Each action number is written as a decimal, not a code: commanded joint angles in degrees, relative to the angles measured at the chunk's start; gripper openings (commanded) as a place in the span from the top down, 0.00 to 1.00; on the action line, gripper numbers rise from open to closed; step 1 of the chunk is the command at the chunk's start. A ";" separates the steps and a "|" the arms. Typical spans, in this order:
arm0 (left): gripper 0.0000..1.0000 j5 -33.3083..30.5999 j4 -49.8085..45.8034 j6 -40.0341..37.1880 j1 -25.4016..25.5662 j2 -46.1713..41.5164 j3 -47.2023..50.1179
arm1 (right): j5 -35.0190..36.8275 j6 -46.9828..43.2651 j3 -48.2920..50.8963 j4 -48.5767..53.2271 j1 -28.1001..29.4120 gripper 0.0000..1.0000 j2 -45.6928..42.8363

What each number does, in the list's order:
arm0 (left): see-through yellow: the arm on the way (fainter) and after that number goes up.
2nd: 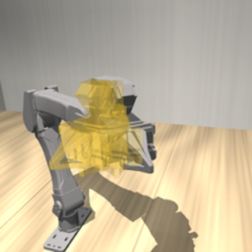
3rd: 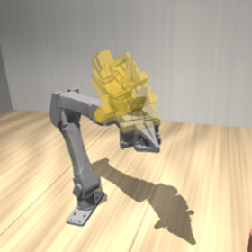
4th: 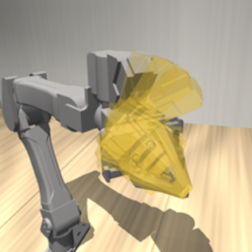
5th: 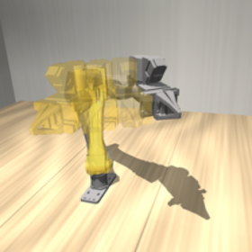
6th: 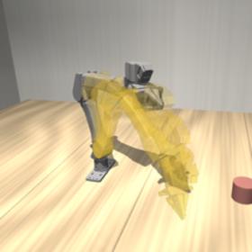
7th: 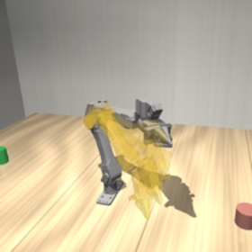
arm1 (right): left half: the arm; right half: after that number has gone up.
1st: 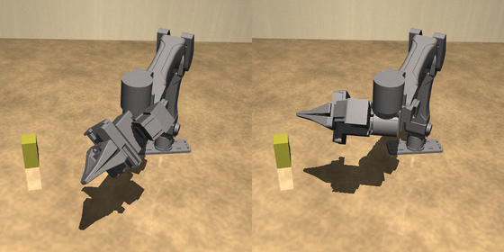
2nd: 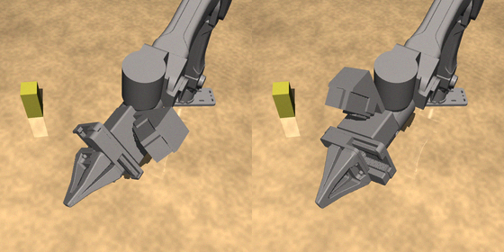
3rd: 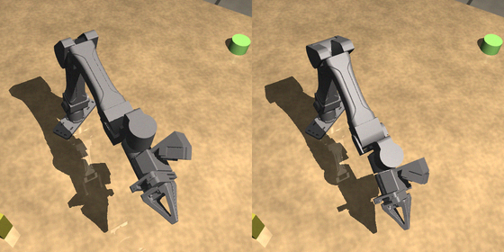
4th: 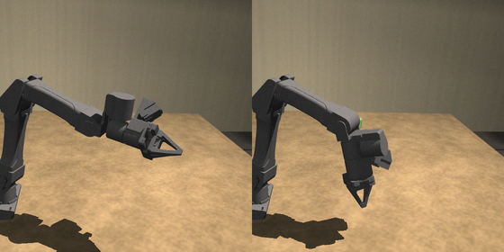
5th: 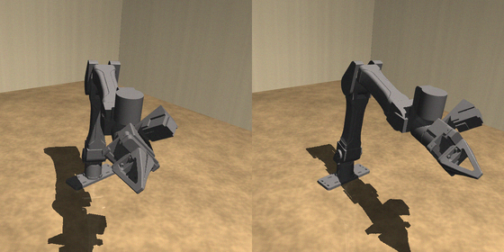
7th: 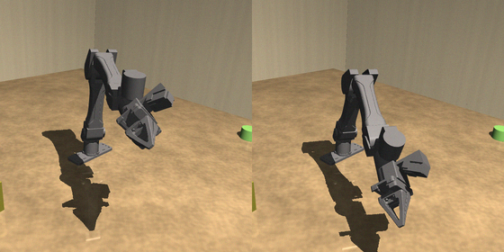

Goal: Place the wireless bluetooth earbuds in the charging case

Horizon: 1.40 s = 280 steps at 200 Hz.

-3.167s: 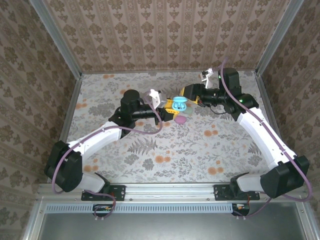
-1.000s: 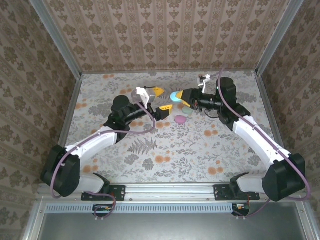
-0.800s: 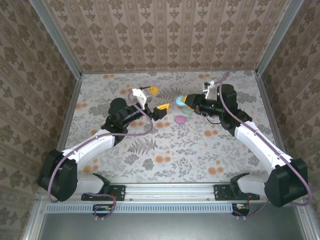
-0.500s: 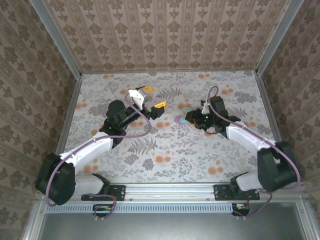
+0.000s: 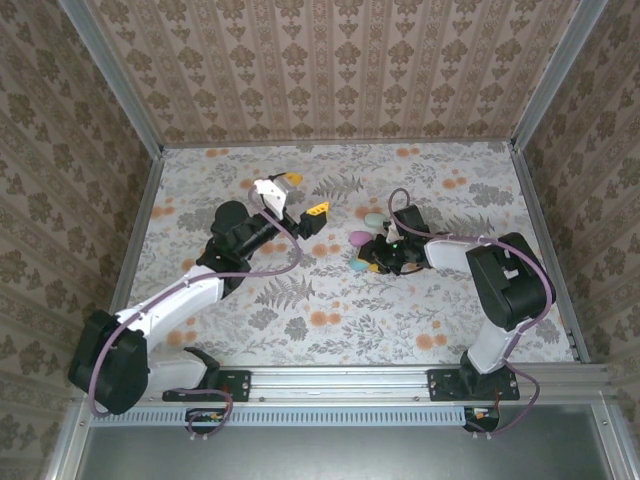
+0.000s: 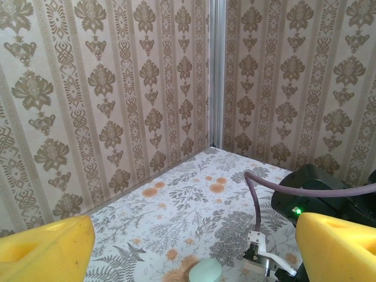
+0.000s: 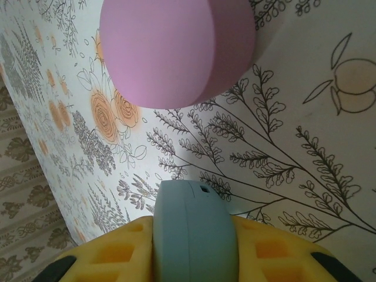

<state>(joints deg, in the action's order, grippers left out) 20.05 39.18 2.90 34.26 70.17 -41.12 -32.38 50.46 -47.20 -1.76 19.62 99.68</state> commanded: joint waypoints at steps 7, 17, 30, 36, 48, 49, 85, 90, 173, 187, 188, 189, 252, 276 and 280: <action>0.11 -1.41 -0.42 -1.20 -0.60 -1.62 0.59 | 0.97 -3.43 -0.08 2.48 0.16 0.65 0.39; 0.11 -1.37 -0.51 -1.22 -0.69 -1.53 0.45 | 1.59 -4.23 0.05 4.03 0.01 0.60 -0.20; 0.11 -1.42 -0.51 -1.29 -0.69 -1.39 0.44 | 2.94 -5.30 0.26 6.50 -0.12 0.54 -1.48; 0.11 -1.61 -0.50 -1.24 -0.80 -1.35 0.44 | 3.51 -5.92 0.26 7.68 -0.26 0.51 -2.22; 0.11 -1.84 -0.60 -1.35 -0.77 -1.33 0.60 | 5.16 -6.95 0.15 10.28 -0.51 0.46 -3.81; 0.11 -1.81 -0.64 -1.38 -0.82 -1.34 0.65 | 5.28 -7.08 0.12 10.55 -0.57 0.46 -3.89; 0.10 -3.99 -2.51 -2.27 -1.56 -2.17 1.28 | 14.04 -11.83 -3.09 22.29 -1.31 0.37 -9.38; 0.10 -4.66 -2.81 -2.36 -1.88 -2.43 1.51 | 16.69 -12.46 -3.76 24.20 -1.43 0.37 -10.62; 0.00 -31.49 -27.89 -1.28 -18.92 -4.07 4.52 | 68.40 -45.79 12.37 -8.18 -4.75 0.07 -25.09; 0.00 -31.44 -28.73 -1.79 -23.17 -3.77 6.02 | 60.35 -46.22 15.14 -16.27 -7.05 0.08 -22.92; 0.00 -31.33 -28.77 -1.86 -23.49 -3.70 6.13 | 59.77 -46.05 15.31 -16.75 -7.22 0.08 -22.63; 0.00 -31.32 -28.79 -1.98 -23.78 -3.63 6.22 | 59.26 -45.84 15.43 -17.16 -7.40 0.08 -22.35; 0.00 -24.00 -6.15 -4.74 -33.04 5.30 15.53 | 42.47 -56.09 17.46 -32.10 -10.65 0.09 -15.89; 0.00 -19.67 0.88 -4.11 -34.92 10.05 16.56 | 34.58 -51.42 26.28 -47.63 -16.79 0.07 -16.26; 0.00 -19.01 1.77 -4.19 -35.01 10.78 16.79 | 32.89 -50.91 27.50 -50.68 -17.75 0.07 -15.20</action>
<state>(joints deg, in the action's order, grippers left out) -4.64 29.34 -0.69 0.60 77.87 -25.04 10.98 -1.28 -26.44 -34.48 7.18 83.57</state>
